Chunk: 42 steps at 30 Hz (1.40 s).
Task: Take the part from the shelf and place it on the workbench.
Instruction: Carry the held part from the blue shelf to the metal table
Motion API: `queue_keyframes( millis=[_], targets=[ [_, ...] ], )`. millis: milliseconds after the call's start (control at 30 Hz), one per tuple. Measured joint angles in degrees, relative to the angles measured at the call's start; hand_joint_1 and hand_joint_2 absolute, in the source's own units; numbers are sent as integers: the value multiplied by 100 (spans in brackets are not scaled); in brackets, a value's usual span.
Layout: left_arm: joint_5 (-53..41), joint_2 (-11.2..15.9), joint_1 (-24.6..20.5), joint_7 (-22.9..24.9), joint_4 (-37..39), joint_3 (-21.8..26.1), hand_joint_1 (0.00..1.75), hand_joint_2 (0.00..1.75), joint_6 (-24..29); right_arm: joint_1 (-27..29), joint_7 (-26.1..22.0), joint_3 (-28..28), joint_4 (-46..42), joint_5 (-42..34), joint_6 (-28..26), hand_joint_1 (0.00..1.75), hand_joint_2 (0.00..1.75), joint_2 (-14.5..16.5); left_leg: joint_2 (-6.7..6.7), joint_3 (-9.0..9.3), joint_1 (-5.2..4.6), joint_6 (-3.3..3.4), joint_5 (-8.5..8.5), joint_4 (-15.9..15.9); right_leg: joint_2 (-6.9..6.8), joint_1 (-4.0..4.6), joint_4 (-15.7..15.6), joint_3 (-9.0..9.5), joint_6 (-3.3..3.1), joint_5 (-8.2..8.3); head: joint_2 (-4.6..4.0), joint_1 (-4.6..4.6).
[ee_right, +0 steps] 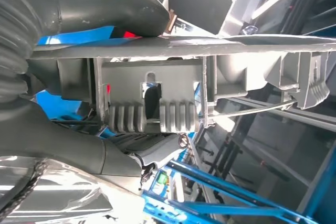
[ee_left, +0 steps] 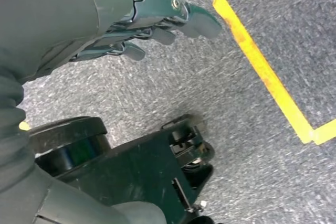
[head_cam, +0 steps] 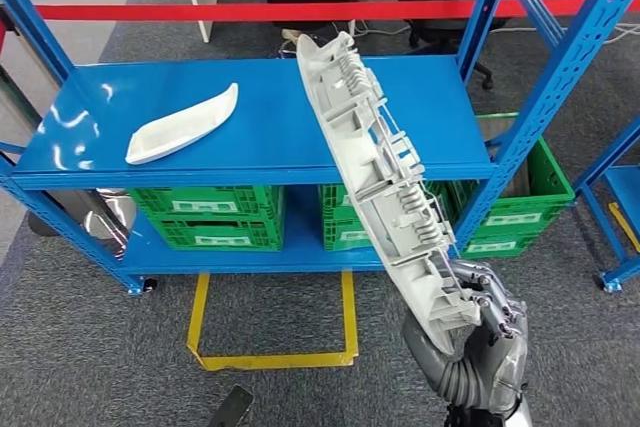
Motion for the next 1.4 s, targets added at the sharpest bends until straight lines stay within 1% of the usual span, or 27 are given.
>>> queue_keyframes(
  millis=[67, 100, 167, 233, 267, 333, 400, 467, 500, 567, 600, 667, 733, 767, 800, 833, 900, 967, 1033, 1100, 1133, 1200, 1267, 1300, 1333, 1367, 1400],
  targets=[
    [21, 6, 15, -3, 11, -1, 0, 175, 5, 9, -4, -38, 49, -33, 52, 175, 175, 37, -88, -71, 11, -65, 85, 12, -101, -9, -77, -59, -50, 21, 0, 7],
    [33, 7, 29, -3, 19, -2, 0, 175, 9, 9, -8, -51, 75, -52, 79, 175, 175, 61, -89, -116, 15, -103, 18, 53, -159, -21, -77, -99, -88, 73, 0, -4],
    [58, 9, 43, -3, 31, -2, 0, 175, 16, 11, -15, -73, 123, -90, 119, 175, 175, 116, -10, -243, 43, -189, -423, 409, -285, -44, -82, -194, -150, 190, 0, -31],
    [83, 15, 44, -5, 32, -2, 0, 175, 18, 17, -20, -97, 173, -127, 151, 175, 175, 157, 71, -349, 93, -280, -949, 1063, -411, -42, -75, -309, -169, 297, 0, -52],
    [91, 18, 44, -6, 32, -2, 0, 175, 18, 16, -23, -110, 202, -142, 163, 175, 175, 172, 88, -360, 123, -318, -1050, 1345, -480, -42, -66, -376, -164, 345, 0, -54],
    [101, 24, 46, -9, 33, -2, 0, 175, 19, 14, -30, -134, 250, -161, 177, 175, 175, 200, 119, -196, 180, -374, -874, 1477, -623, -52, -27, -521, -137, 431, 0, -54],
    [118, 30, 48, -15, 35, -2, 0, 175, 25, 12, -38, -153, 286, -174, 192, 175, 175, 229, 276, 287, 213, -404, -593, 876, -752, -61, 33, -645, -84, 491, 0, -57],
    [139, 31, 45, -31, 38, -2, 0, 175, 40, 9, -47, -176, 318, -176, 206, 175, 175, 249, 478, 741, 183, -365, -596, 158, -867, -51, 75, -710, -8, 547, 0, -59],
    [149, 30, 50, -44, 39, -2, 0, 175, 49, 2, -53, -186, 333, -175, 214, 175, 175, 254, 521, 823, 159, -321, -651, -26, -921, -43, 82, -725, 31, 579, 0, -62],
    [181, 31, 84, -77, 43, -2, 0, 175, 66, -25, -65, -197, 375, -173, 240, 175, 175, 263, 448, 771, 134, -191, -639, -113, -1010, -53, 75, -749, 114, 642, 0, -58],
    [201, 34, 111, -93, 46, -1, 0, 175, 75, -42, -69, -199, 399, -174, 254, 175, 175, 267, 404, 716, 129, -124, -593, -120, -960, -67, 100, -774, 148, 594, 0, -58],
    [247, 37, 145, -119, 52, 0, 0, 175, 96, -66, -75, -199, 452, -181, 280, 175, 175, 270, 315, 581, 120, 9, -462, -139, -677, -76, 404, -897, 168, 188, 0, -53],
    [286, 36, 148, -147, 54, 0, 0, 175, 113, -92, -84, -199, 509, -204, 313, 175, 175, 270, 203, 415, 77, 86, -324, -133, -401, -38, 1089, -1069, 125, -393, 0, -52],
    [308, 34, 152, -168, 54, 1, 0, 175, 117, -110, -89, -199, 542, -224, 337, 175, 175, 270, 138, 326, 48, 109, -254, -129, -350, -11, 1418, -1117, 96, -550, 0, -52],
    [332, 34, 161, -190, 55, 3, 0, 175, 124, -132, -96, -199, 576, -249, 363, 175, 175, 270, 71, 240, 20, 123, -186, -125, -326, 18, 1612, -1106, 59, -569, 0, -55],
    [362, 36, 175, -213, 56, 8, 0, 175, 128, -157, -103, -199, 612, -275, 389, 175, 175, 271, 2, 157, -8, 129, -118, -120, -309, 48, 1622, -1010, 14, -467, 0, -56],
    [413, 37, 198, -259, 62, 20, 0, 175, 138, -218, -119, -201, 678, -320, 433, 175, 175, 272, -138, 20, -45, 129, 12, -111, -192, 109, 1091, -564, -106, -127, 0, -57],
    [443, 28, 202, -295, 68, 32, 0, 175, 141, -289, -131, -205, 727, -349, 461, 175, 175, 276, -269, -98, -81, 118, 147, -93, 62, 143, 274, -6, -197, -19, 0, -60],
    [451, 22, 210, -310, 74, 43, 0, 175, 143, -333, -146, -206, 760, -361, 470, 175, 175, 280, -395, -204, -88, 87, 303, -88, 160, 156, -148, 230, -204, -73, 0, -62],
    [457, 31, 237, -314, 88, 51, 0, 175, 148, -356, -157, -209, 794, -366, 475, 175, 175, 288, -466, -283, -95, 27, 393, -88, 11, 141, -186, 145, -207, -10, 0, -62],
    [463, 33, 251, -315, 98, 54, 0, 175, 151, -365, -158, -211, 809, -371, 480, 175, 175, 296, -394, -322, -101, -13, 298, -22, -77, 130, -187, 82, -238, 42, 0, -73],
    [503, 35, 265, -331, 111, 64, 0, 175, 155, -381, -162, -220, 827, -392, 503, 175, 175, 314, -115, -452, -72, -101, -212, 452, -271, 117, -188, -31, -304, 152, 0, -100],
    [572, 40, 272, -374, 115, 89, 0, 175, 156, -405, -168, -227, 845, -436, 549, 175, 175, 325, 61, -591, 21, -187, -710, 1222, -461, 119, -170, -169, -319, 258, 0, -114],
    [612, 40, 279, -399, 115, 109, 0, 175, 156, -430, -170, -229, 861, -463, 576, 175, 175, 326, 95, -602, 74, -230, -771, 1517, -556, 115, -153, -251, -306, 313, 0, -114],
    [652, 40, 288, -419, 116, 132, 0, 175, 158, -460, -173, -231, 880, -492, 606, 175, 175, 329, 116, -549, 124, -271, -692, 1656, -644, 107, -126, -335, -288, 365, 0, -116],
    [694, 40, 298, -432, 117, 158, 0, 175, 162, -494, -178, -232, 904, -518, 633, 175, 175, 335, 146, -405, 173, -312, -531, 1612, -729, 96, -88, -428, -263, 413, 0, -116],
    [728, 39, 306, -442, 119, 184, 0, 175, 167, -531, -184, -231, 928, -537, 655, 175, 175, 345, 228, -156, 211, -351, -388, 1360, -804, 89, -39, -523, -232, 454, 0, -117]
  ],
)
